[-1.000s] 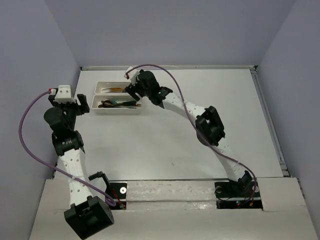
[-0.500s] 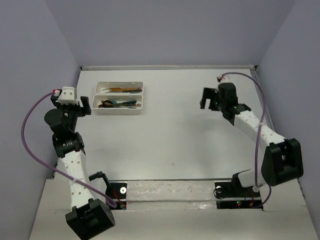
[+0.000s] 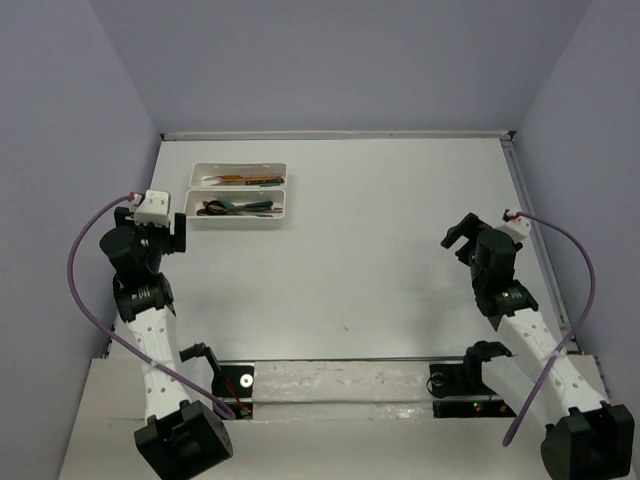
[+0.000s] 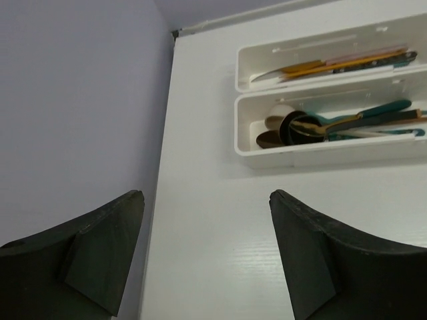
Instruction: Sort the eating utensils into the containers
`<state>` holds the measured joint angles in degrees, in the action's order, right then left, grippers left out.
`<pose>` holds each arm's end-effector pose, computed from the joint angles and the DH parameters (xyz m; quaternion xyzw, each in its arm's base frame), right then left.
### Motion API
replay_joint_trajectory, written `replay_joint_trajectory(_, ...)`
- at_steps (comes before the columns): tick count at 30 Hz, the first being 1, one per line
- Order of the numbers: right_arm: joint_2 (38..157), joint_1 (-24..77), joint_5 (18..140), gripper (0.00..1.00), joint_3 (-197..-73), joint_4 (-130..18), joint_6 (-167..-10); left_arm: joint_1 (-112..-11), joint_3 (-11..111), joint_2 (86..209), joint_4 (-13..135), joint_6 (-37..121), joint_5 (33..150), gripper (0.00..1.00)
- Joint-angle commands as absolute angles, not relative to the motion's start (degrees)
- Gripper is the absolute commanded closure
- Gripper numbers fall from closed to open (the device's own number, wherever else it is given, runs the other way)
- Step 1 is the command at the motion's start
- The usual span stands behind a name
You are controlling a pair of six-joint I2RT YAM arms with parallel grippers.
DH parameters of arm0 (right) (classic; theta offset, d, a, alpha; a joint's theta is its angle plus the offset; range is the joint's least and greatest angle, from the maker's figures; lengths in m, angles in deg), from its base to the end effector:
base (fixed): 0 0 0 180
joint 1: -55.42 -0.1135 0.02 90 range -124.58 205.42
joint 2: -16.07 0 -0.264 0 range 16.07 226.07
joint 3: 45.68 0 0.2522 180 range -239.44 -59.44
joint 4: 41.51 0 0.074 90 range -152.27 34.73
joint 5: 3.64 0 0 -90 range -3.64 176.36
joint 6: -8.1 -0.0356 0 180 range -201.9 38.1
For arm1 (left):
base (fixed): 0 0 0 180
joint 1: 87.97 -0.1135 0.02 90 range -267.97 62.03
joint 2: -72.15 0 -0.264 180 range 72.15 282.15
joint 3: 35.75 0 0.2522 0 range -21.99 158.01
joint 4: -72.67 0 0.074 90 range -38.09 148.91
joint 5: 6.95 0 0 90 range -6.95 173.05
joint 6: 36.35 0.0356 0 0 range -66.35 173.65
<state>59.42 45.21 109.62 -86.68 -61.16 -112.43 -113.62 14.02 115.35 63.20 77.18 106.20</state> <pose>0.1786 0.0179 0.2444 0.2542 0.7794 0.0340 0.5716 0.1726 0.0673 0.3177 0.1251 0.7125 0.1486 0.6743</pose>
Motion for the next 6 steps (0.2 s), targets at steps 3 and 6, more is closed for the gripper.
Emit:
replay_joint_trajectory(3, 57.47, 44.96, 112.9, 0.0, -84.75, -59.05, -116.88, -114.07, 8.61, 114.69, 62.34, 81.6, 99.83, 0.1)
replay_joint_trajectory(6, 57.46, 44.96, 110.88, 0.0, -85.19, -59.14, -117.41, -114.07, 7.72, 114.42, 62.6, 80.55, 100.45, 0.1)
